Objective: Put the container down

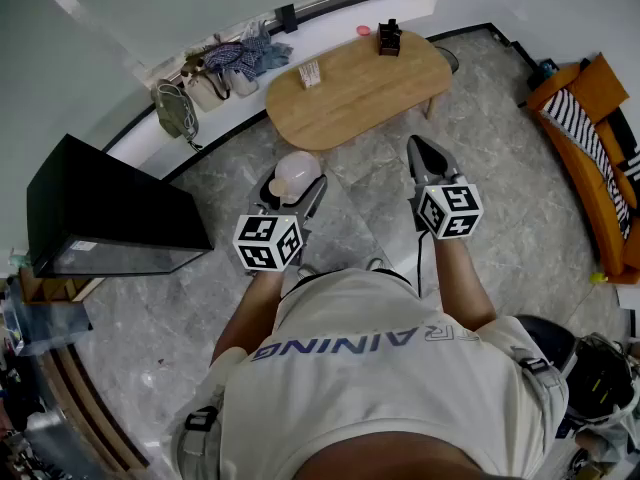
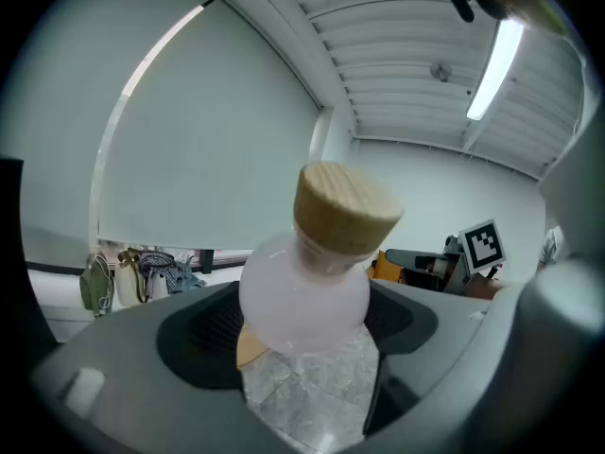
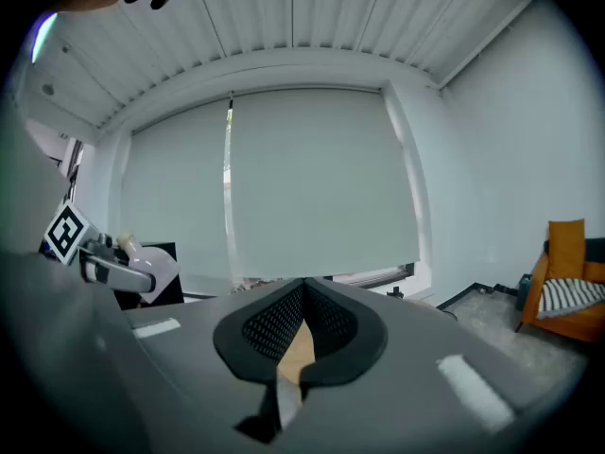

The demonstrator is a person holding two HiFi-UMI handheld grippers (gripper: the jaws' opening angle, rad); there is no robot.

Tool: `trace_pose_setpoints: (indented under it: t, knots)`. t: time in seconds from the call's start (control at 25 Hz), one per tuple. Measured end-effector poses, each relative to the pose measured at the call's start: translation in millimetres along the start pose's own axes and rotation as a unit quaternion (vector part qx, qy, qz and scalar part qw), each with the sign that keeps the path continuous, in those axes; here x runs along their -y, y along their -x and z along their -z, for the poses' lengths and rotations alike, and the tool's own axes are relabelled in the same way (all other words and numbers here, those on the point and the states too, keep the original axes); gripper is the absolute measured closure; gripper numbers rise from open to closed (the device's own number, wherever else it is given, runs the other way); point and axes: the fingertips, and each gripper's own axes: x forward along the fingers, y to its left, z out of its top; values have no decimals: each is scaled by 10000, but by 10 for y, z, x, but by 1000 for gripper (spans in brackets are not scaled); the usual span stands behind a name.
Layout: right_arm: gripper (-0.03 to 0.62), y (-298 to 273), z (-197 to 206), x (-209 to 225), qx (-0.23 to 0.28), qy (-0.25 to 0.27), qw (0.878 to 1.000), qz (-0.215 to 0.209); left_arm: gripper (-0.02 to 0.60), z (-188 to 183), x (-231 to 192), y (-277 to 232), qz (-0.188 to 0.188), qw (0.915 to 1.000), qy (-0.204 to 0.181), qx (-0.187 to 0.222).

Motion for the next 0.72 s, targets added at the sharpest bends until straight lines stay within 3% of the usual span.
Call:
trace_pose_setpoints:
  t: [0.72]
  knots:
    - [579,24,108,188,-176,52,9998,82,190,32,43,-77,-198,9997,-40,-120]
